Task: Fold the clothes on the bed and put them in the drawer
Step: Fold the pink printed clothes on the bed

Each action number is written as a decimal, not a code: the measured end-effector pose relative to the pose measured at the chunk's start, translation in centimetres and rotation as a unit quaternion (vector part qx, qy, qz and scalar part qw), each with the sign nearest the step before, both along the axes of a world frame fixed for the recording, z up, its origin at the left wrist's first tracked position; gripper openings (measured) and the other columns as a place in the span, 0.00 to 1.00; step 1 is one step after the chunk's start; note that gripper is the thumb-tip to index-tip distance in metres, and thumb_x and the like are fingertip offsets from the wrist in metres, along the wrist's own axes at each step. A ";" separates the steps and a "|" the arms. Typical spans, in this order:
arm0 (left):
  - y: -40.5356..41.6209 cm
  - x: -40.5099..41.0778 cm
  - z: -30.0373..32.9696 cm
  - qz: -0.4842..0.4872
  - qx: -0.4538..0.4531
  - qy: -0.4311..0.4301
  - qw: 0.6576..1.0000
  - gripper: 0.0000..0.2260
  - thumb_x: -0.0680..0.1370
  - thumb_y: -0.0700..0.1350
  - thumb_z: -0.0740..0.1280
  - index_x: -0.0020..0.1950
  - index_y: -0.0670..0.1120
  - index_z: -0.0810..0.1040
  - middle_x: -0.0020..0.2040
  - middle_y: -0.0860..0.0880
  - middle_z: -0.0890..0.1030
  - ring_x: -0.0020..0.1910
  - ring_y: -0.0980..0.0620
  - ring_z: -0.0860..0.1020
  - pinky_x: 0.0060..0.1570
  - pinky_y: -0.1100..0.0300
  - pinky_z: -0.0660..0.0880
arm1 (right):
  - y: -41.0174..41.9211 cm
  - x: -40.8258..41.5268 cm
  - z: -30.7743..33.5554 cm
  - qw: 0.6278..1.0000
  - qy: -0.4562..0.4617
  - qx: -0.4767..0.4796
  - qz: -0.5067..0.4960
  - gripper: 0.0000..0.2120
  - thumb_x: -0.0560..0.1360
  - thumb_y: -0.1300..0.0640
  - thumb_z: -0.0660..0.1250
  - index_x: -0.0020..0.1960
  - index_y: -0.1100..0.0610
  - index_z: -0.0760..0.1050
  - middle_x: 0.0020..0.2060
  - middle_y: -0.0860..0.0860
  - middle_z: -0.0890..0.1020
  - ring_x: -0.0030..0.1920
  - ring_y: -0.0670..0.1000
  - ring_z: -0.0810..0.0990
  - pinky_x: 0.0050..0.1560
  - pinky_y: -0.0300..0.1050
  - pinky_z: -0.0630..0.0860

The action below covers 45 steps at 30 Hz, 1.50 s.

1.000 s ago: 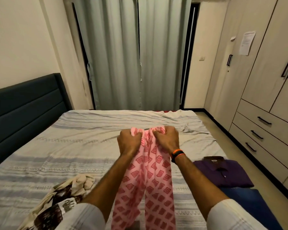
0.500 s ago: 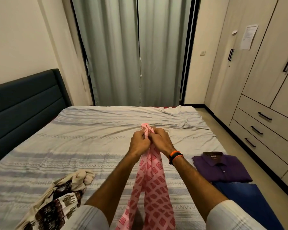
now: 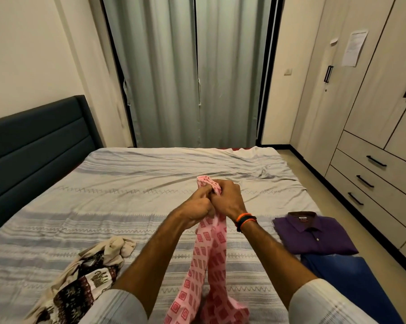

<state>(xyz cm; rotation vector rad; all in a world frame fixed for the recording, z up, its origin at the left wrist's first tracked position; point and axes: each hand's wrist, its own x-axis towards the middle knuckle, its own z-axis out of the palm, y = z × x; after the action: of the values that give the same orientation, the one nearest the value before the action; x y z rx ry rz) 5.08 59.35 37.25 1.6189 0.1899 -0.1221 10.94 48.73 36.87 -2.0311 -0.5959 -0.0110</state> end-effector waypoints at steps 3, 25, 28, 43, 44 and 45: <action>-0.4 -0.6 0.0 0.055 0.083 -0.024 0.995 0.24 0.74 0.27 0.60 0.66 0.48 0.69 0.54 0.45 0.80 0.48 0.45 0.83 0.48 0.49 0.82 | -0.1 0.8 -0.3 0.998 0.038 0.035 -0.035 0.07 0.75 0.62 0.68 0.41 0.52 0.81 0.34 0.46 0.82 0.34 0.45 0.79 0.33 0.36 0.73; 3.5 1.0 3.9 0.192 0.228 -0.113 0.948 0.11 0.73 0.48 0.75 0.51 0.45 0.82 0.41 0.51 0.85 0.37 0.56 0.84 0.39 0.59 0.81 | -5.9 5.9 2.9 0.999 -0.019 -0.007 -0.029 0.14 0.73 0.41 0.71 0.49 0.51 0.83 0.40 0.47 0.85 0.44 0.49 0.84 0.46 0.47 0.80; 3.2 1.1 4.9 0.214 0.302 -0.127 0.920 0.09 0.74 0.50 0.74 0.51 0.48 0.82 0.39 0.55 0.82 0.34 0.62 0.80 0.32 0.68 0.74 | -6.0 5.9 4.0 0.999 -0.033 0.000 -0.031 0.15 0.73 0.40 0.71 0.47 0.51 0.82 0.40 0.48 0.85 0.43 0.51 0.83 0.44 0.48 0.79; 4.9 2.6 6.5 0.248 0.222 -0.143 0.932 0.09 0.78 0.53 0.69 0.52 0.49 0.76 0.45 0.47 0.85 0.42 0.47 0.84 0.47 0.45 0.82 | -5.5 5.5 7.3 0.981 0.104 0.159 0.028 0.17 0.78 0.49 0.67 0.53 0.64 0.79 0.50 0.61 0.85 0.50 0.62 0.84 0.54 0.62 0.80; 5.0 2.7 6.3 0.253 0.236 -0.143 0.927 0.08 0.78 0.53 0.69 0.52 0.50 0.77 0.46 0.48 0.84 0.43 0.48 0.84 0.48 0.45 0.82 | -5.6 5.3 7.5 0.982 0.110 0.151 0.031 0.18 0.79 0.49 0.67 0.54 0.65 0.79 0.50 0.61 0.85 0.52 0.62 0.84 0.54 0.61 0.80; 4.9 2.7 6.2 0.254 0.250 -0.141 0.924 0.08 0.78 0.53 0.69 0.51 0.50 0.77 0.46 0.48 0.84 0.44 0.48 0.84 0.49 0.45 0.82 | -5.8 5.3 7.5 0.983 0.112 0.143 0.033 0.19 0.79 0.48 0.66 0.55 0.65 0.79 0.50 0.61 0.85 0.52 0.62 0.84 0.54 0.61 0.80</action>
<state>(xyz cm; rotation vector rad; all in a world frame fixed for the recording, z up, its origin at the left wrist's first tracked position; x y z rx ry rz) 7.78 64.24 43.45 2.0132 0.4376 0.6018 16.24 42.95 44.38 -1.7053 -0.4879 0.1602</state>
